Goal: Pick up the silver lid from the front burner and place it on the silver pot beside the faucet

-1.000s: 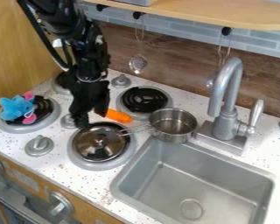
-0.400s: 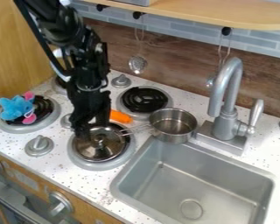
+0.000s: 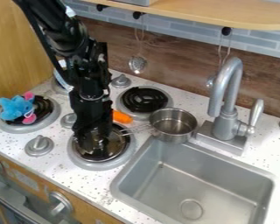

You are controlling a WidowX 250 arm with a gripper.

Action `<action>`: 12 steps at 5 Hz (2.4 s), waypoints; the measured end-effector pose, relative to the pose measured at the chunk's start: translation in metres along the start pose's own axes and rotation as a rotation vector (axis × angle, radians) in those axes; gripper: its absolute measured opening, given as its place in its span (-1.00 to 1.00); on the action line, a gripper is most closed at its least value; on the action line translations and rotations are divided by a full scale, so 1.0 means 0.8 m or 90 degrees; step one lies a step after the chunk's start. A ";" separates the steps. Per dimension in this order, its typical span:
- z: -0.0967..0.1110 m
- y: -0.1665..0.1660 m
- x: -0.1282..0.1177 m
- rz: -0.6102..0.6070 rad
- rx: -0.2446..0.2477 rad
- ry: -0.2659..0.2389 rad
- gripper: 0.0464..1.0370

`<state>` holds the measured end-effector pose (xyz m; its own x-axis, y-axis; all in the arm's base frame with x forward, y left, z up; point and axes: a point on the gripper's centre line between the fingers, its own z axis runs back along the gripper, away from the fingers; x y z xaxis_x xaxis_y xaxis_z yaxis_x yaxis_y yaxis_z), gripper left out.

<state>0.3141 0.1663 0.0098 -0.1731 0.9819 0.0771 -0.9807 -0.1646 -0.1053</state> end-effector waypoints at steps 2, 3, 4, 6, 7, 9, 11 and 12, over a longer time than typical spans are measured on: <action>-0.008 -0.010 0.000 0.002 -0.023 -0.012 0.22; -0.008 -0.013 -0.001 0.001 -0.029 -0.015 -0.26; -0.011 -0.008 -0.003 -0.004 -0.022 -0.015 -0.45; 0.004 0.017 0.002 0.004 -0.027 -0.038 -0.45; 0.044 0.028 0.020 0.041 -0.053 -0.106 -0.45; 0.054 0.019 -0.005 0.006 -0.078 -0.053 -0.45; 0.057 -0.026 -0.094 -0.101 -0.061 0.005 -0.45; 0.061 -0.045 -0.137 -0.139 -0.072 0.014 -0.45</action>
<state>0.3637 0.0600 0.0533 0.0444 0.9951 0.0888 -0.9781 0.0614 -0.1989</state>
